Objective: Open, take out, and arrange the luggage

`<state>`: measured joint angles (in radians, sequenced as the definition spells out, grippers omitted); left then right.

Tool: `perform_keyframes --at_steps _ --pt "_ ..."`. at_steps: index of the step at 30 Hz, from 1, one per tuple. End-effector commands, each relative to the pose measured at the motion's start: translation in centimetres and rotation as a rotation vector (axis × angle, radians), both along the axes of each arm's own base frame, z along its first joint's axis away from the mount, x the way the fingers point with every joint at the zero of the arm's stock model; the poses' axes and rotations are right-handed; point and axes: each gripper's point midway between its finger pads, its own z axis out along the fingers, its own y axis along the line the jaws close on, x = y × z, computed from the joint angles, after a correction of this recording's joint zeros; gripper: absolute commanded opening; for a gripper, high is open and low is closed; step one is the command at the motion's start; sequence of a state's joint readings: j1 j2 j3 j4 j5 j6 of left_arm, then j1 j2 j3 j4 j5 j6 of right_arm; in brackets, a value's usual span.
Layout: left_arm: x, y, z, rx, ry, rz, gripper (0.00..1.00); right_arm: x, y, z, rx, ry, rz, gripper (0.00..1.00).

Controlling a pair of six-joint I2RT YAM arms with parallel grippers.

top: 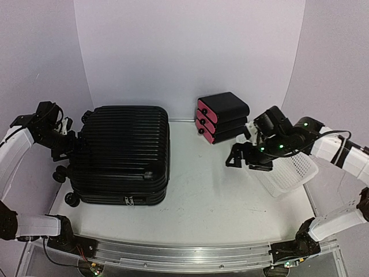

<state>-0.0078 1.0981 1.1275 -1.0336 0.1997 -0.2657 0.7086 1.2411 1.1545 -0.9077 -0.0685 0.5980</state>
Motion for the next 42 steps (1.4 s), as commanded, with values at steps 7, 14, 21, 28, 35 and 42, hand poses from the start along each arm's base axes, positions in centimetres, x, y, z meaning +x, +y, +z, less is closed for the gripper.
perform_keyframes --at_steps 7,14,21,28,35,42 --pt "0.3 -2.1 -2.5 -0.129 0.051 -0.038 0.99 -0.3 19.6 5.6 0.506 -0.022 0.233 0.98" --pt "-0.8 -5.5 -2.9 -0.346 0.040 -0.108 0.98 1.6 22.3 3.5 0.361 -0.223 0.312 0.98" --pt "-1.4 -6.9 -3.1 -0.448 0.043 -0.120 0.96 3.6 22.2 1.1 0.189 -0.326 0.347 0.98" --pt "-2.1 -10.2 -3.1 -0.480 0.070 -0.196 0.93 5.6 20.8 0.2 0.159 -0.308 0.264 0.98" --pt "-2.9 -11.9 -2.2 -0.471 0.054 -0.227 0.91 8.6 18.2 -0.6 0.194 -0.222 0.258 0.90" --pt "-4.8 -13.1 -1.5 -0.532 0.053 -0.262 0.89 12.2 17.3 -0.2 0.157 -0.231 0.313 0.79"
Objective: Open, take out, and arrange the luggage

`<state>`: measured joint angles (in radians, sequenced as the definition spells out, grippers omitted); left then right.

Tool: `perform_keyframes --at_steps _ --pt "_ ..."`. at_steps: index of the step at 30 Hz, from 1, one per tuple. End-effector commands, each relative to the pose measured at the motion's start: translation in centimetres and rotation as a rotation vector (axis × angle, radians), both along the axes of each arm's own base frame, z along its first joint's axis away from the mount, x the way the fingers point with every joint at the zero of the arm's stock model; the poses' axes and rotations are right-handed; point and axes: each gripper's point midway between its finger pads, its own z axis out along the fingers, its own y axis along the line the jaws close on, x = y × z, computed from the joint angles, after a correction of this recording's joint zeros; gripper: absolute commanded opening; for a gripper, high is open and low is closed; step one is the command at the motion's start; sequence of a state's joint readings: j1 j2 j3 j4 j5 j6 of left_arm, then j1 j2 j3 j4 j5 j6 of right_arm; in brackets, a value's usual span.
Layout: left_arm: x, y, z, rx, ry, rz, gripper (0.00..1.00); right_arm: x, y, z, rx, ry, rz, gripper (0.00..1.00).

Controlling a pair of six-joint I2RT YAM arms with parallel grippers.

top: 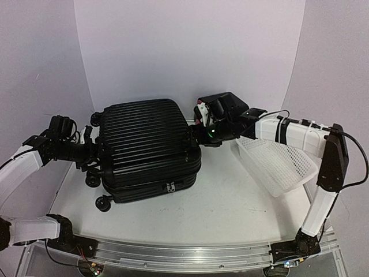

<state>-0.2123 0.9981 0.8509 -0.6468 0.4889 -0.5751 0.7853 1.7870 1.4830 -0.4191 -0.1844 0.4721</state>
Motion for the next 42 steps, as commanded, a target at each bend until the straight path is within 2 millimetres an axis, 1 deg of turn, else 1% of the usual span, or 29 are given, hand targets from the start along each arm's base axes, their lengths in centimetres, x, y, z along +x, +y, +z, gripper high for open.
perform_keyframes --at_steps 1,3,4,6,8,9,11,12,14,16,17,18,20,22,23,27,30,36,41,42 --pt "-4.1 -3.1 0.1 -0.109 0.085 -0.147 0.90 2.1 0.2 -0.3 -0.094 -0.051 0.059 0.78" --pt "-4.7 -3.5 0.9 -0.116 0.052 -0.174 0.91 3.0 -1.3 0.0 -0.217 -0.113 0.046 0.75" --pt "-4.8 -3.5 1.4 -0.116 0.029 -0.181 0.93 3.5 -2.6 0.1 -0.288 -0.145 0.019 0.75" --pt "-5.1 -3.0 2.3 -0.084 -0.022 -0.185 0.97 3.7 -5.2 0.5 -0.406 -0.207 -0.019 0.80" --pt "-5.1 -1.9 2.7 -0.001 -0.055 -0.171 0.99 3.2 -7.3 1.4 -0.466 -0.249 -0.037 0.86" --pt "-5.0 -1.2 2.6 0.050 -0.058 -0.160 0.99 2.6 -8.2 2.1 -0.471 -0.263 -0.043 0.88" --pt "-4.7 -0.1 1.7 0.143 -0.035 -0.144 0.99 0.8 -9.1 2.7 -0.441 -0.243 -0.030 0.92" --pt "-4.5 0.1 1.2 0.163 -0.024 -0.142 1.00 -0.3 -9.1 2.7 -0.403 -0.214 -0.013 0.94" --pt "-4.2 0.0 -0.1 0.178 0.022 -0.152 1.00 -2.6 -8.7 2.2 -0.322 -0.133 0.021 0.95" --pt "-3.9 -0.5 -0.7 0.157 0.046 -0.163 0.99 -4.7 -7.6 1.5 -0.216 -0.048 0.046 0.95" --pt "-3.8 -0.9 -0.9 0.137 0.051 -0.173 0.99 -5.4 -6.9 1.4 -0.153 -0.015 0.052 0.95" --pt "-3.8 -1.3 -0.9 0.114 0.052 -0.179 0.99 -5.9 -6.2 1.2 -0.090 0.019 0.053 0.95" --pt "-3.9 -2.0 -0.6 0.064 0.050 -0.194 0.99 -6.3 -4.8 1.6 0.037 0.050 0.045 0.95" --pt "-4.2 -2.6 -0.4 0.018 0.055 -0.208 0.98 -6.3 -3.6 1.7 0.110 0.062 0.030 0.93" --pt "-4.4 -2.9 -0.4 -0.001 0.059 -0.218 0.96 -6.3 -3.2 1.4 0.118 0.067 0.028 0.92" --pt "-5.4 -4.0 -0.7 -0.054 0.073 -0.231 0.91 -5.6 -1.9 -0.2 0.092 0.073 0.018 0.86" --pt "-6.2 -4.9 -1.1 -0.084 0.082 -0.236 0.88 -4.1 -2.0 -1.0 0.060 0.042 -0.035 0.87" --pt "-7.3 -6.5 -1.7 -0.066 0.091 -0.266 0.84 -0.9 -1.4 -0.1 0.045 -0.023 -0.061 0.87" --pt "-7.9 -8.0 -1.3 -0.055 0.087 -0.302 0.82 2.5 -0.7 -0.3 0.058 -0.018 -0.043 0.86" --pt "-8.0 -8.3 -1.2 -0.051 0.084 -0.310 0.81 3.2 -0.7 -0.7 0.044 -0.020 -0.040 0.86"
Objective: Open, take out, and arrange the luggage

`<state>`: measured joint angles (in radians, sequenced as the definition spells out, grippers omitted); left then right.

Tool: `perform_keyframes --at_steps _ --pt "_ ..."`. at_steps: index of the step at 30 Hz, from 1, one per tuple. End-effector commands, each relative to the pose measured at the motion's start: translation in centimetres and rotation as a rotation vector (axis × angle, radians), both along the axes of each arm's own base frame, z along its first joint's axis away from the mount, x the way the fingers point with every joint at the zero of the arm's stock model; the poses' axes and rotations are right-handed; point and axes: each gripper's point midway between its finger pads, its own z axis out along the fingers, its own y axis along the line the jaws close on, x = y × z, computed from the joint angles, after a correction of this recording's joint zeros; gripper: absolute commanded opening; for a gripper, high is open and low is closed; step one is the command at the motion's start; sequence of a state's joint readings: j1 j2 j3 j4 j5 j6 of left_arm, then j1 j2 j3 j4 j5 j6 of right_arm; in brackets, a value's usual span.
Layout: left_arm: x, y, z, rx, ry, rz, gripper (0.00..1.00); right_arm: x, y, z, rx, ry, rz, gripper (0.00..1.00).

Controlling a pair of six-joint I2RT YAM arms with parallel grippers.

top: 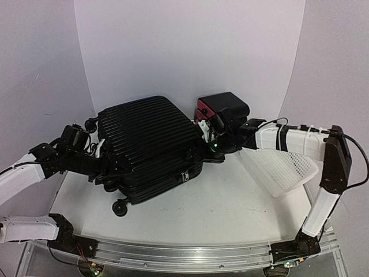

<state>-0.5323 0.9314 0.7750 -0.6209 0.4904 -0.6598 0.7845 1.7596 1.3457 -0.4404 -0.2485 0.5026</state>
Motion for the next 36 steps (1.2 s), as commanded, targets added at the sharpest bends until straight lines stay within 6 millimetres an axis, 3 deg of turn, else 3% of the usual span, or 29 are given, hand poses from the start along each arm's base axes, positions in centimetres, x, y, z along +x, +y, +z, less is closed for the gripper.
perform_keyframes --at_steps 1,4,7,10,15,20,24,28,33,36 --pt "-1.3 -1.5 -0.1 -0.001 0.037 -0.045 0.81 6.9 1.0 4.0 0.073 -0.176 -0.061 0.86" --pt "-1.3 -2.1 0.2 0.004 0.023 -0.053 0.81 7.8 0.6 3.8 -0.002 -0.190 -0.026 0.88" --pt "-1.3 -2.8 0.6 0.005 0.008 -0.067 0.86 7.5 -1.2 3.6 -0.124 -0.214 -0.008 0.89" --pt "-1.2 -3.6 0.7 0.010 0.005 -0.091 0.91 5.5 -3.1 3.2 -0.162 -0.207 0.017 0.90" --pt "-0.8 -4.7 1.1 0.020 -0.015 -0.126 0.90 2.1 -3.4 1.0 -0.081 -0.183 0.098 0.89" --pt "-0.1 -4.7 0.8 0.073 -0.030 -0.133 0.84 1.2 -1.4 0.0 0.075 -0.200 0.152 0.79" --pt "0.0 -4.8 0.8 0.081 -0.010 -0.138 0.68 1.0 0.3 -0.1 0.129 -0.253 0.195 0.73" --pt "0.0 -5.4 2.4 0.042 -0.024 -0.143 0.56 1.1 1.9 -0.3 0.144 -0.337 0.200 0.67" --pt "0.1 -6.1 4.7 -0.008 -0.047 -0.162 0.48 3.0 2.0 -1.1 0.136 -0.385 0.103 0.61" --pt "0.1 -6.5 5.2 -0.024 -0.045 -0.173 0.45 3.6 2.0 -1.7 0.137 -0.400 0.074 0.47"
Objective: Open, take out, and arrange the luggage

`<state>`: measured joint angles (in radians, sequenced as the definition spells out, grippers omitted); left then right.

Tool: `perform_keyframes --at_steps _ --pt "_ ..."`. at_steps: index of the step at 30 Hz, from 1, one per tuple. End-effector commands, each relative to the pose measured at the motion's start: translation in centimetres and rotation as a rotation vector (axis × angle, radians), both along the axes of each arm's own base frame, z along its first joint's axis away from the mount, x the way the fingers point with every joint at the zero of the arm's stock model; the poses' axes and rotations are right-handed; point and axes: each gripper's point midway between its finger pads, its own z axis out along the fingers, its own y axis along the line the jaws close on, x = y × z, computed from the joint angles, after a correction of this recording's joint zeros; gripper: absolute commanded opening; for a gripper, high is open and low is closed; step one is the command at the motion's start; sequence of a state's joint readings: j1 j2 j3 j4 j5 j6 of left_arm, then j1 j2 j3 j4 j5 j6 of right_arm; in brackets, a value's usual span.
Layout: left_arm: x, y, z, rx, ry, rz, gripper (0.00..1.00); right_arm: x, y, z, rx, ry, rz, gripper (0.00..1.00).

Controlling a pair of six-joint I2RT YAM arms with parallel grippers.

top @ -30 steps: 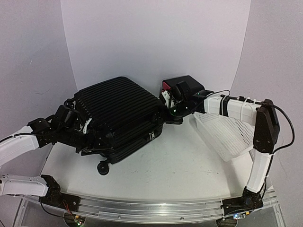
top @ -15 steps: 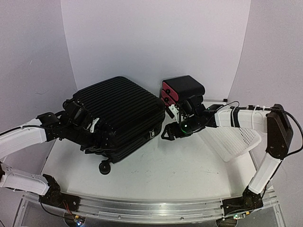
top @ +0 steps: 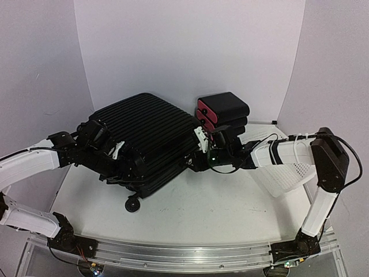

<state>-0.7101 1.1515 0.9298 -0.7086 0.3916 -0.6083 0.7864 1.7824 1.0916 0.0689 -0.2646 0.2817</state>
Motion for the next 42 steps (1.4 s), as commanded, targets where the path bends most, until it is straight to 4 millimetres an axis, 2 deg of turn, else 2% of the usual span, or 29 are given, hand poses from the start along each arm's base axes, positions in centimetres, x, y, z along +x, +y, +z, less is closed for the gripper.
perform_keyframes --at_steps 1,6,16,20,25,28,33,38,42 --pt "0.9 -2.8 6.8 -0.196 -0.070 -0.034 0.44 2.3 0.4 0.7 0.065 -0.084 -0.075 0.45" --pt "1.0 -3.1 8.2 -0.226 -0.086 -0.041 0.41 2.1 0.8 0.3 0.086 -0.096 -0.047 0.42" --pt "0.9 -3.8 9.8 -0.284 -0.094 -0.058 0.37 3.1 1.4 -0.1 0.109 -0.134 -0.062 0.28" --pt "0.9 -4.1 10.2 -0.298 -0.096 -0.064 0.36 3.6 1.1 -0.2 0.103 -0.146 -0.088 0.14" --pt "1.2 -4.5 10.7 -0.322 -0.099 -0.065 0.36 3.2 1.3 0.0 0.114 -0.140 -0.065 0.08" --pt "1.4 -5.1 11.0 -0.340 -0.096 -0.076 0.35 3.3 1.1 -0.4 0.104 -0.139 -0.078 0.00" --pt "1.8 -5.6 11.2 -0.347 -0.098 -0.078 0.34 3.4 0.5 0.0 0.098 -0.149 -0.107 0.00" --pt "2.6 -6.3 11.8 -0.367 -0.108 -0.067 0.31 1.5 0.6 0.5 0.081 -0.089 -0.078 0.00" --pt "3.5 -7.3 12.4 -0.406 -0.117 -0.055 0.28 -2.0 2.4 1.6 0.122 -0.048 -0.014 0.00"
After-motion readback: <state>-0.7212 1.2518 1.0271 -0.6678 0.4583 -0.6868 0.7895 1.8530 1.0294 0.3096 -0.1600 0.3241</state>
